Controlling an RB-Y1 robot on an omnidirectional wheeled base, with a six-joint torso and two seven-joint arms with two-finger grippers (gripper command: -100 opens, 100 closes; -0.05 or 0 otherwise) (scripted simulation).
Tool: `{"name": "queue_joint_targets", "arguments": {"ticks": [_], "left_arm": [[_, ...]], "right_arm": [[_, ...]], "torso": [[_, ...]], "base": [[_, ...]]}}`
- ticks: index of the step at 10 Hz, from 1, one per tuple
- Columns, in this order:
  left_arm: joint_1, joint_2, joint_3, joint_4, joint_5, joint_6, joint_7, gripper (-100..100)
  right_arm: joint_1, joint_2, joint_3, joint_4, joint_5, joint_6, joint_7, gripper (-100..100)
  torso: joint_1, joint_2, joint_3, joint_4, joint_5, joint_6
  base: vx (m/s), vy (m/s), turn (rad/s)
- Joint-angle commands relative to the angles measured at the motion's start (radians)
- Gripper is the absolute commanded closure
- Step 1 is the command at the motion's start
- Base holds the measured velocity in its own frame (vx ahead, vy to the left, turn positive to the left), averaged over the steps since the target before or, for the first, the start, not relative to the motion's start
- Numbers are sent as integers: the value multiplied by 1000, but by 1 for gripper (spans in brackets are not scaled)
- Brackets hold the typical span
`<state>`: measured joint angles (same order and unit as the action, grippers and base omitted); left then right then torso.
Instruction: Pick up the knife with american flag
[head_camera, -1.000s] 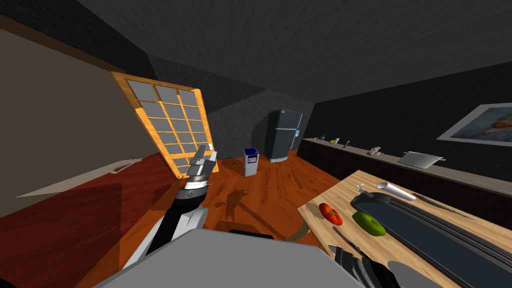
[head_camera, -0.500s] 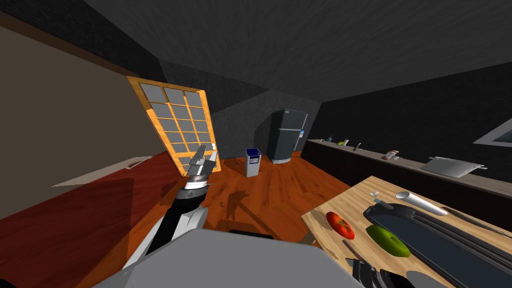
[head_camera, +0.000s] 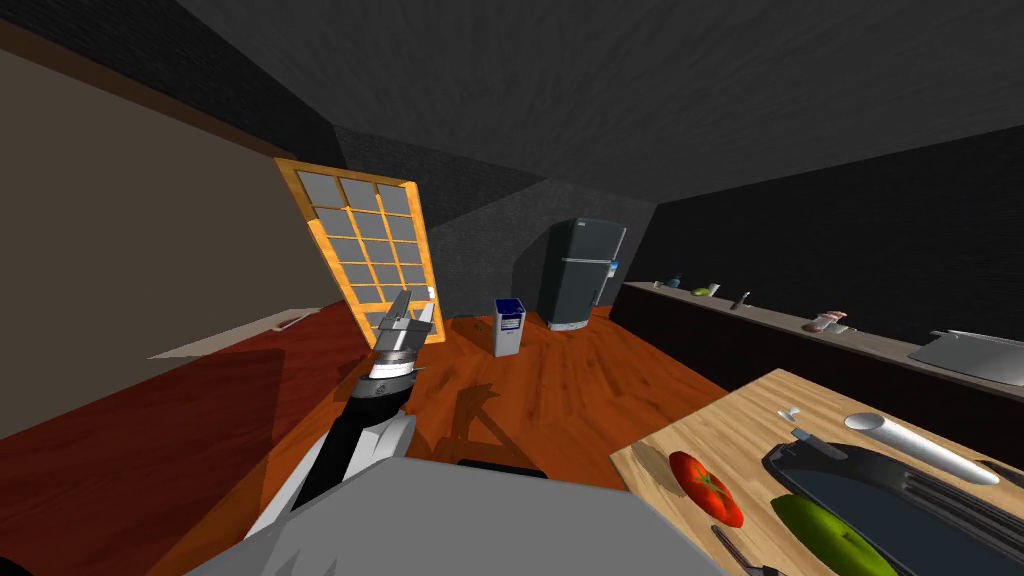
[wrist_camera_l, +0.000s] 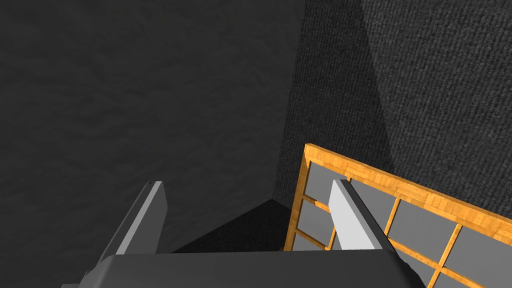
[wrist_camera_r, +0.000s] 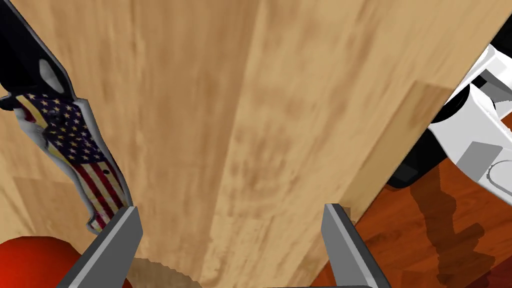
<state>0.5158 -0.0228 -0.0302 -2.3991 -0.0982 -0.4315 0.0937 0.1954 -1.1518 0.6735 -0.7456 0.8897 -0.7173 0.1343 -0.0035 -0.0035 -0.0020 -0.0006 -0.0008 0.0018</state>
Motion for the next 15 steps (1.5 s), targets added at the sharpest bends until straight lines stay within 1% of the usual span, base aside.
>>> {"name": "queue_joint_targets", "arguments": {"ticks": [1,2,3,5,8,9,10,12,13,14,15], "left_arm": [[0,0,0,0,0,0,0,0],[0,0,0,0,0,0,0,0],[0,0,0,0,0,0,0,0],[0,0,0,0,0,0,0,0],[0,0,0,0,0,0,0,0],[0,0,0,0,0,0,0,0],[0,0,0,0,0,0,0,0],[0,0,0,0,0,0,0,0],[0,0,0,0,0,0,0,0],[0,0,0,0,0,0,0,0],[0,0,0,0,0,0,0,0]], "right_arm": [[20,-22,19,16,28,19,-10,-100],[25,-20,31,41,45,25,-9,-100],[25,-20,31,41,45,25,-9,-100],[34,-11,49,75,68,33,-7,-100],[34,-14,50,69,69,36,-13,-100],[33,-13,50,71,69,35,-10,0],[37,16,53,83,69,55,-5,-100],[42,59,58,101,70,85,3,-100],[50,41,56,81,68,79,-3,-100],[52,42,56,80,68,85,-3,100],[51,42,56,80,68,84,-3,100]], "torso": [[0,0,0,0,0,0],[-2,-1,-1,0,0,0],[-4,-2,-1,0,-1,0],[0,1,0,0,0,0],[4,4,2,1,0,1],[5,5,3,1,1,1],[5,5,3,1,1,1],[2,4,2,1,0,0],[1,4,2,1,0,1],[2,5,3,1,0,1],[4,5,3,1,1,1]], "base": [[105,-89,126],[116,-126,146],[72,-87,57],[58,-63,66],[15,-18,6],[0,0,0],[9,-26,48],[16,-60,70],[6,-31,12],[1,-6,-1],[0,0,0]]}}
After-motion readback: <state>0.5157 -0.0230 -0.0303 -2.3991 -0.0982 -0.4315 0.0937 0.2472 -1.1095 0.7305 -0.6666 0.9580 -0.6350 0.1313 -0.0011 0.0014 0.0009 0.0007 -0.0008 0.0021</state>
